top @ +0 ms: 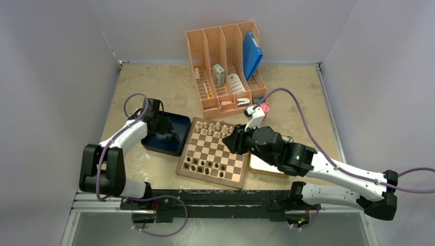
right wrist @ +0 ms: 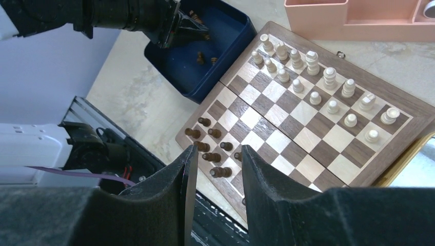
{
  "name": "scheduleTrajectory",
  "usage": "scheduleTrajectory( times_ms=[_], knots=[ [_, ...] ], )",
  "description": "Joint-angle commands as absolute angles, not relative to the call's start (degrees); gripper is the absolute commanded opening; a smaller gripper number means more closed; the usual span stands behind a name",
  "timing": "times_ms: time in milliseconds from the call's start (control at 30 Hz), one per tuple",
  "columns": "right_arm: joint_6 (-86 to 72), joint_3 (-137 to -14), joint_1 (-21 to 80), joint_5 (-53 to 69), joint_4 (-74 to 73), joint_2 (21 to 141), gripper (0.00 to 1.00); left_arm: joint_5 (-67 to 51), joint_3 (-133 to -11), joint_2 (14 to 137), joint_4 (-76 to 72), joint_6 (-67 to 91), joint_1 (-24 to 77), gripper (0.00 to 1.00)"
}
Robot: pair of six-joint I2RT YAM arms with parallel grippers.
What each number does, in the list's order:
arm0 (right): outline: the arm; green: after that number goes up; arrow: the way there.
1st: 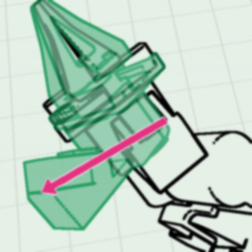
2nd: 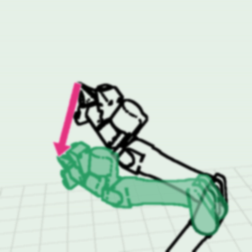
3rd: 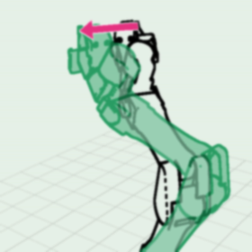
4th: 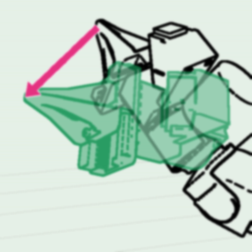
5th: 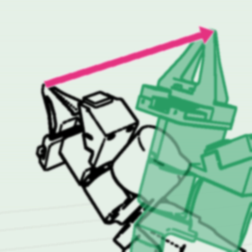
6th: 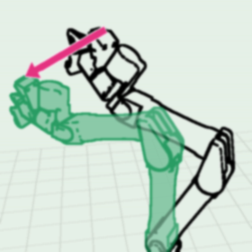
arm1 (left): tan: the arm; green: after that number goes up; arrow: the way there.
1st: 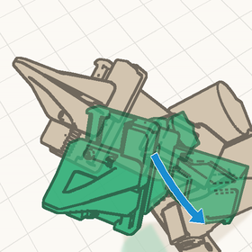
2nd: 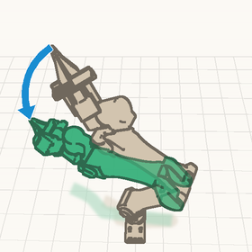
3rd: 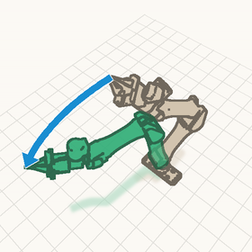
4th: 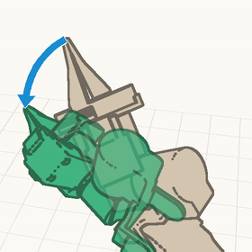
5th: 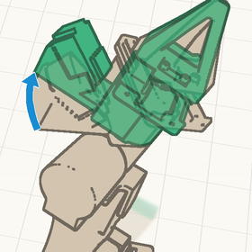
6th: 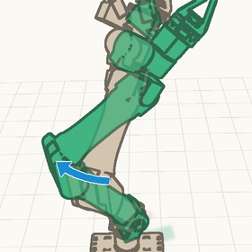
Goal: Set up the chess pieces on the board
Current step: Pick up the chess piece from the storage box.
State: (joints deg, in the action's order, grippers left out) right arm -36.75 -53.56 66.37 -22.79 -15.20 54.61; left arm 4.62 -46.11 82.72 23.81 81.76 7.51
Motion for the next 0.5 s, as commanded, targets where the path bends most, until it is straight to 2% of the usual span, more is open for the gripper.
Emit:
scheduleTrajectory(
  times_ms=[0,267,467],
  knots=[
    [-38.14,-52.82,66.62,-21.59,-10.48,52.27,0.39,2.85,-45.51,75.93,21.81,75.2,7.46,0.0],
    [-38.8,-52.52,66.62,-18.43,-9.01,51.25,0.39,0.4,-44.75,65.22,18.98,62.13,7.47,0.0],
    [-39.37,-53.0,66.57,-17.99,-6.7,50.33,0.41,-8.76,-41.69,55.53,12.41,50.56,7.47,0.0]
  ],
)
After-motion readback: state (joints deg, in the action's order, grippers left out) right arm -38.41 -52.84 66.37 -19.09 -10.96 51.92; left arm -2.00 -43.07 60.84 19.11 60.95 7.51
